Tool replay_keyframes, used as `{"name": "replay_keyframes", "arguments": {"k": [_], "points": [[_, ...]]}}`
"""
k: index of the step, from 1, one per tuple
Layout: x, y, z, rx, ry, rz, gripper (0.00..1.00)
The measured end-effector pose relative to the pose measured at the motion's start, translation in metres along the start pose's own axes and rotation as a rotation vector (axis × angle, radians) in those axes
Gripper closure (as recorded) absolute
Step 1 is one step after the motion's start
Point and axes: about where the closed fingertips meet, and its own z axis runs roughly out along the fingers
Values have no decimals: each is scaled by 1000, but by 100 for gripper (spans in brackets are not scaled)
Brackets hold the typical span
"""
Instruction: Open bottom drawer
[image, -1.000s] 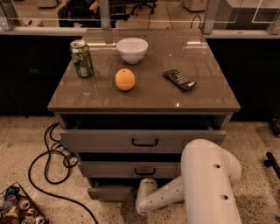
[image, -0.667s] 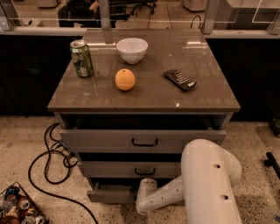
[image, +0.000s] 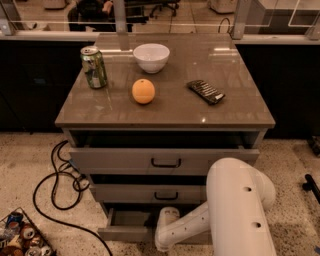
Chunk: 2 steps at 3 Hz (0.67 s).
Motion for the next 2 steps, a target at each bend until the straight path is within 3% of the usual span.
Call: {"name": "replay_keyframes", "arguments": {"k": [1,2], "points": [[0,-1,1,0,0,0,100],[-9,33,-5,-51,-10,-42,100]]}}
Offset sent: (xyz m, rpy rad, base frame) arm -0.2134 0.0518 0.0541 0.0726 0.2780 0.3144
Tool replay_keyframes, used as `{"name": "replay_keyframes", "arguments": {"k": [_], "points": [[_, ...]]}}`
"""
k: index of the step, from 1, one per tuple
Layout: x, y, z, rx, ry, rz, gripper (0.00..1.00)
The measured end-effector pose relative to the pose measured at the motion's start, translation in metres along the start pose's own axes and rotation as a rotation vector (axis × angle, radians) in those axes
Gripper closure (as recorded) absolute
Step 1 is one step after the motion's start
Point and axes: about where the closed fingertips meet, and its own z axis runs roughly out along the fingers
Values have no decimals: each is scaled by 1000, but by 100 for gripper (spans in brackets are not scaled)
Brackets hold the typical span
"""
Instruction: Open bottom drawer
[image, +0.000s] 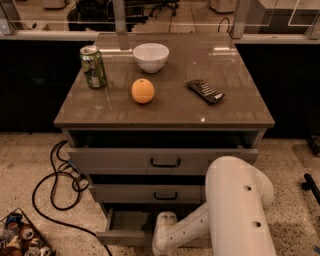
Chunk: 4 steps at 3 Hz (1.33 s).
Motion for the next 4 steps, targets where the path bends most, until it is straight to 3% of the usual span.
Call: {"name": "replay_keyframes", "arguments": {"k": [1,2,4], "points": [[1,-1,1,0,0,0,100],[-4,22,-2,-37,0,-16,100],[-4,40,-2,-66,2,-26,100]]}}
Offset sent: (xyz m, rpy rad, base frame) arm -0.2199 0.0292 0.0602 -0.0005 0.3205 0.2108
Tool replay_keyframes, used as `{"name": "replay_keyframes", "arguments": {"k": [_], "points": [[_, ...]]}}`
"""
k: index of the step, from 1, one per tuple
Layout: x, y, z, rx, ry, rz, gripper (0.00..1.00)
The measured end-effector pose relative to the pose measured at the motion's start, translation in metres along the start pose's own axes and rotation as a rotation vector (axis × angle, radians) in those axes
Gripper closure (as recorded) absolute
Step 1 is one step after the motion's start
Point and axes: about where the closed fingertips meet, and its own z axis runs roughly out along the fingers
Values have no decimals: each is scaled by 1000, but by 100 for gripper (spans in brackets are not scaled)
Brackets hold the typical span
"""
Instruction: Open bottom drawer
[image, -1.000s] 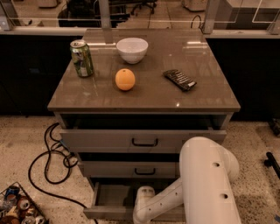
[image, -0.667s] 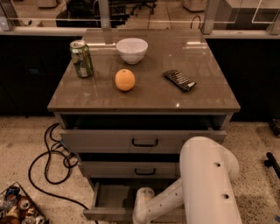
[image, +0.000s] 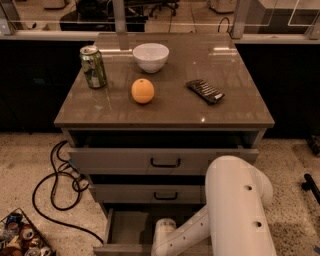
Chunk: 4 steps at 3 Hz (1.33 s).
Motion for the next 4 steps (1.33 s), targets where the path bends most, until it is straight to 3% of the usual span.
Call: {"name": "replay_keyframes", "arguments": {"k": [1,2,4], "points": [[1,0,0,0,0,0,100],[-1,19,1,-18,-1,-3,100],[-1,24,1,-20,1,-1,100]]}}
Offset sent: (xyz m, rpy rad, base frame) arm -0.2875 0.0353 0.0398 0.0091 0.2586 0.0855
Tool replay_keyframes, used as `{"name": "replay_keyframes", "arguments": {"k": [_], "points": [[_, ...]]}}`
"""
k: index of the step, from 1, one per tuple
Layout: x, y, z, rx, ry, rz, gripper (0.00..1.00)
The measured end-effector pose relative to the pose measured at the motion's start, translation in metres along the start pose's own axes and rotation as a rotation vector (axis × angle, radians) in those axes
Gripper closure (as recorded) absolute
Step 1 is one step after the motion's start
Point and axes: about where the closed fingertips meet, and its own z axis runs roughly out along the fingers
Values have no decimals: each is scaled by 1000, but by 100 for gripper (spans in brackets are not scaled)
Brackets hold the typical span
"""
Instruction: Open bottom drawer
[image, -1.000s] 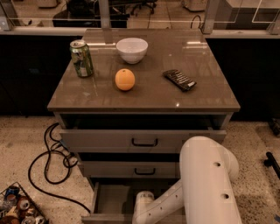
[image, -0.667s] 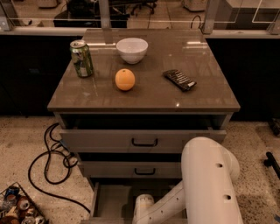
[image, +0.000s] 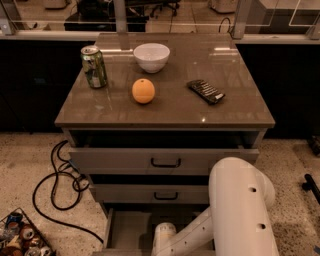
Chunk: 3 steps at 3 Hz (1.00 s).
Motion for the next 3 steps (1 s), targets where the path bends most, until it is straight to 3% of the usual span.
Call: {"name": "replay_keyframes", "arguments": {"k": [3], "points": [[-1,6,0,3,4,5,100]]}}
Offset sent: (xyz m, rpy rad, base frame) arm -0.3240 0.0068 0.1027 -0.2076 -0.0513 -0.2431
